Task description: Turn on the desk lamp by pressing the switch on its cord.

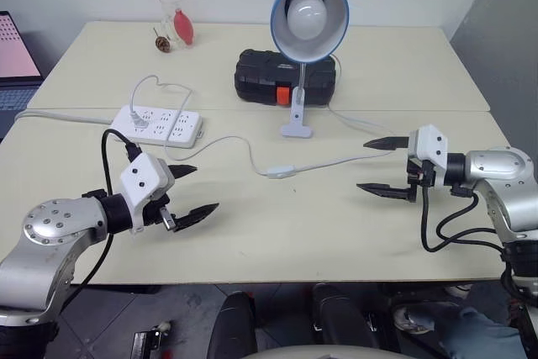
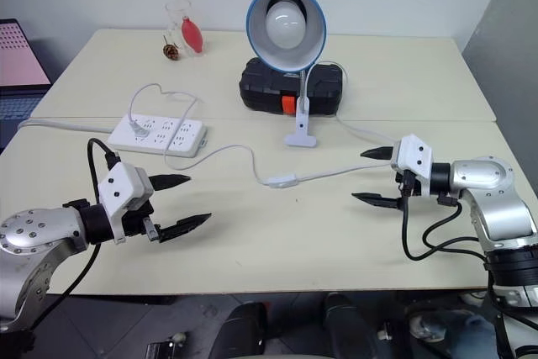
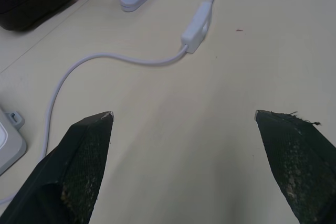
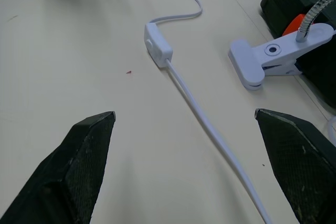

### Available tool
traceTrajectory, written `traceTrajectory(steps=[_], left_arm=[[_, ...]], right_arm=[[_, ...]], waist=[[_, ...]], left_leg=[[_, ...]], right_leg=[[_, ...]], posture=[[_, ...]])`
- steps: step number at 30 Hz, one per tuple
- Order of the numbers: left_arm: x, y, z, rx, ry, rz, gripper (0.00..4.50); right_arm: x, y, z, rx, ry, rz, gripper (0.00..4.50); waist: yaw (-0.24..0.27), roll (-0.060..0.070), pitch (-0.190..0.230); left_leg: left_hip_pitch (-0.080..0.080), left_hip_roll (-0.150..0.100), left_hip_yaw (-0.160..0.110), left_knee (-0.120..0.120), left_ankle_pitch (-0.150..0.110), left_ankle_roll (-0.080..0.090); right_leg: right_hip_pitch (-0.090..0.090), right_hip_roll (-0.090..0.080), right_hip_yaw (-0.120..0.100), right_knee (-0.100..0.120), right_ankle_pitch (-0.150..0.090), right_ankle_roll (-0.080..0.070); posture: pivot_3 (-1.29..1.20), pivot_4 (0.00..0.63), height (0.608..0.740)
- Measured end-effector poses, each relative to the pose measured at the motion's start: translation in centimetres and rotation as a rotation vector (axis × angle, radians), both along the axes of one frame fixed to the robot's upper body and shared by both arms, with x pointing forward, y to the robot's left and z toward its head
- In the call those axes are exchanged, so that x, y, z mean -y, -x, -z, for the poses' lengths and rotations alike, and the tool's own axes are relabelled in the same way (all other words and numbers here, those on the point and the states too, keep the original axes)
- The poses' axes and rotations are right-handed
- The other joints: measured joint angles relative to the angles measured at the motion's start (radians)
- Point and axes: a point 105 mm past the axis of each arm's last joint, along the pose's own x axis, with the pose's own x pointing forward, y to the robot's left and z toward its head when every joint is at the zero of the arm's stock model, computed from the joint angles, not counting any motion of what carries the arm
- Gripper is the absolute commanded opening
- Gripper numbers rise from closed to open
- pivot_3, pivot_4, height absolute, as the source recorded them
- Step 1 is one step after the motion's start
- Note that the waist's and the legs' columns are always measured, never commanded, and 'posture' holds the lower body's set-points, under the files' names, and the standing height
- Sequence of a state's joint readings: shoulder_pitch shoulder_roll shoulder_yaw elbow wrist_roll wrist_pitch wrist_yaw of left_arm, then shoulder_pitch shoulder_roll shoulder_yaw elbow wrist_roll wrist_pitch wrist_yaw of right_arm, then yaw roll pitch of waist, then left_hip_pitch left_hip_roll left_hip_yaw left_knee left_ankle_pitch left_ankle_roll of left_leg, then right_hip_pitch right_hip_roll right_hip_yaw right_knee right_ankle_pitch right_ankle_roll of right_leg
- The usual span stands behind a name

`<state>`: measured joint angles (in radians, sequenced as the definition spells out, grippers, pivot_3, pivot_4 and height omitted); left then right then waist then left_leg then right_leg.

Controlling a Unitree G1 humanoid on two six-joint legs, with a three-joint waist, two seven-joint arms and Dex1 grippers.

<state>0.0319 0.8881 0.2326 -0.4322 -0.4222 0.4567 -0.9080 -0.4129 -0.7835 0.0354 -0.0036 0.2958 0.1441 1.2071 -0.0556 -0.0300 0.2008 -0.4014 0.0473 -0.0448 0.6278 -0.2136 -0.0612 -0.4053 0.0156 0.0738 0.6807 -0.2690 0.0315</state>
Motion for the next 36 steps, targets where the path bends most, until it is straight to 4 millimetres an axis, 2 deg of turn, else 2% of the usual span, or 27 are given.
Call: traceTrajectory(steps=[10,17,28,36], left_arm=[[0.3,0.1,-0.2,0.006,0.006,0.015,4.5],[1.4,1.0,-0.8,0.071,-0.002,0.133,4.5],[1.1,1.5,0.1,0.034,-0.008,0.15,4.5],[1.0,1.5,0.1,0.043,-0.016,0.15,4.5]], right_arm=[[-0.3,-0.3,-0.2,-0.001,-0.004,0.004,4.49],[-1.0,-0.6,-0.4,-0.02,0.004,-0.008,4.49],[-2.4,-0.9,-1.2,-0.053,0.022,-0.056,4.49],[-4.2,-1.5,-1.1,-0.08,0.077,-0.083,4.49]], waist=[[0.0,0.0,0.0],[0.001,0.0,0.0],[0.0,0.0,0.0],[-0.001,0.0,0.0]], left_leg=[[0.0,0.0,0.0,0.0,0.0,0.0],[0.0,0.0,0.0,0.0,0.0,0.0],[0.0,0.0,0.0,0.0,0.0,0.0],[0.0,0.0,0.0,0.0,0.0,0.0]], right_leg=[[0.0,0.0,0.0,0.0,0.0,0.0],[0.0,0.0,0.0,0.0,0.0,0.0],[0.0,0.0,0.0,0.0,0.0,0.0],[0.0,0.0,0.0,0.0,0.0,0.0]], posture=[[0.0,0.15,0.74],[0.0,0.15,0.74],[0.0,0.15,0.74],[0.0,0.15,0.74]])
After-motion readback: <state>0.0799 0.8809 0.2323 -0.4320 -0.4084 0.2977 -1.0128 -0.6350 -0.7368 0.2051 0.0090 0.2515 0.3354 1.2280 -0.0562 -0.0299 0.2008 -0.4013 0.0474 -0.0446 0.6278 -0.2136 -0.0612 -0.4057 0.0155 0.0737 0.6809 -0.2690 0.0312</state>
